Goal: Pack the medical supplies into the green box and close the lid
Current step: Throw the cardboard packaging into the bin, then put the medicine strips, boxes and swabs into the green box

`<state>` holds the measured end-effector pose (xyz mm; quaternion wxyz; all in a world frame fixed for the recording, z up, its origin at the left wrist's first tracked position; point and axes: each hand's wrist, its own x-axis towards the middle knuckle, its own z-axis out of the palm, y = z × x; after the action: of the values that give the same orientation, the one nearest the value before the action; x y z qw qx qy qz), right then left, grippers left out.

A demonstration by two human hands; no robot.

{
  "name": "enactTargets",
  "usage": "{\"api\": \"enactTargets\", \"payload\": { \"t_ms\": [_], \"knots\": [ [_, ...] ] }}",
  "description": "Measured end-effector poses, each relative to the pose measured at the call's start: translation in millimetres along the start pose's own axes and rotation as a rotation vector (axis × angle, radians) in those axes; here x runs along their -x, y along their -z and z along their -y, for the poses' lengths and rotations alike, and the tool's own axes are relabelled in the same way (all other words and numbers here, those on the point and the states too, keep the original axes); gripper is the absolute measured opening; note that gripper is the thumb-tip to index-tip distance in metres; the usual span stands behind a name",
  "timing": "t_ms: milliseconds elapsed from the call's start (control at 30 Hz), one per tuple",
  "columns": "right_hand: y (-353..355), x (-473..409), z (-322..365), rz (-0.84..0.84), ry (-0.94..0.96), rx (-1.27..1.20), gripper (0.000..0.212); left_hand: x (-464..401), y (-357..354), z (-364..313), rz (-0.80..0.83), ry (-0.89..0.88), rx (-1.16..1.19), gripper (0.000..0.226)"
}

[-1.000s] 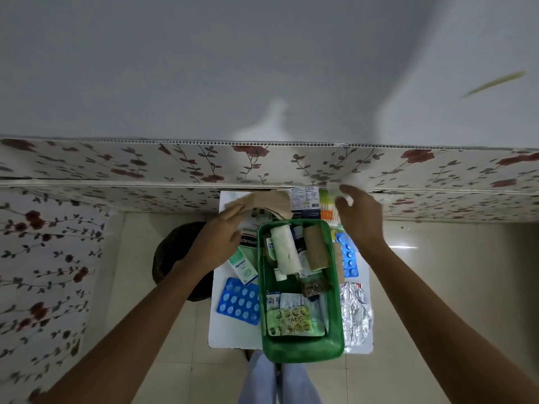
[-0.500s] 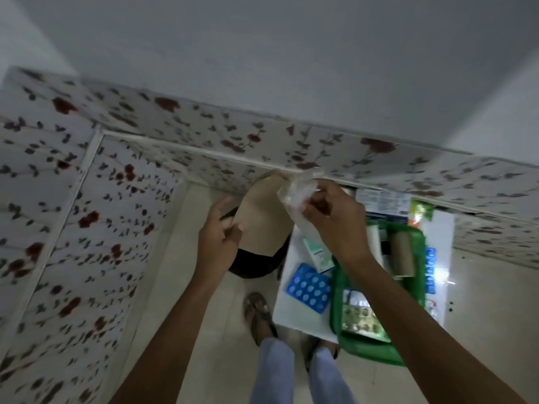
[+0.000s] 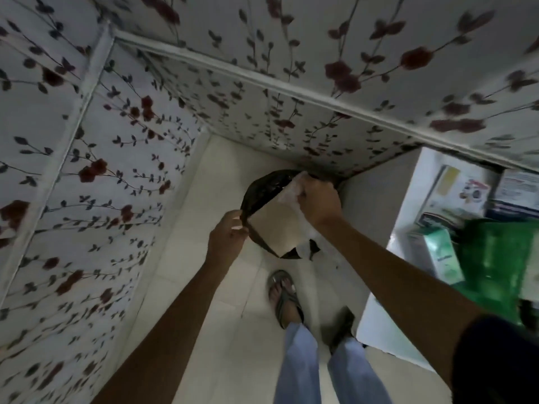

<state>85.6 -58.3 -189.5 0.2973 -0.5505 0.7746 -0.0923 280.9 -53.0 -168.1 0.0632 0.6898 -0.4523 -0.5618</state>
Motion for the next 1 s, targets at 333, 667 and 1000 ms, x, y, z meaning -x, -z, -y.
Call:
{"api": "enactTargets", "payload": {
  "t_ms": [333, 667, 1000],
  "knots": [
    [-101, -40, -40, 0.632, -0.245, 0.151, 0.049, -49, -20, 39, 0.018, 0.142, 0.222, 0.028],
    [-36, 18, 2, 0.554, -0.230, -0.135, 0.037, -10, -21, -15, 0.057, 0.086, 0.290, 0.027],
    [144, 164, -27, -0.044, -0.229, -0.722, 0.032, 116, -87, -99, 0.205, -0.060, 0.345, 0.020]
  ]
}}
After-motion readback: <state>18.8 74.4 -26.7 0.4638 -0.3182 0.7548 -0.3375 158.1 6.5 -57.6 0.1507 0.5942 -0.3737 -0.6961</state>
